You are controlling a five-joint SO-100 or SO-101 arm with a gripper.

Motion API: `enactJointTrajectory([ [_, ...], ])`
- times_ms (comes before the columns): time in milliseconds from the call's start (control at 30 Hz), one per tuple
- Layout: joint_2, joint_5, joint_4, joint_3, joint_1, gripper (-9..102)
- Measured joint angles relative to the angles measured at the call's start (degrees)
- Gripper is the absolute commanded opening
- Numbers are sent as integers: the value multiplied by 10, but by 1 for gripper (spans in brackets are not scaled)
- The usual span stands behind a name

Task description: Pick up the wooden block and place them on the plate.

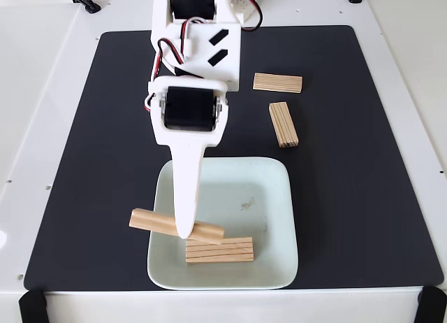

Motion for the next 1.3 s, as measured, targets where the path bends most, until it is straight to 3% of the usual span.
enactJointTrajectory([
  [167,-93,0,6,-92,-1,-1],
  [367,-100,4,45,-88,-11,0],
  [1300,-100,58,46,-80,-42,0],
])
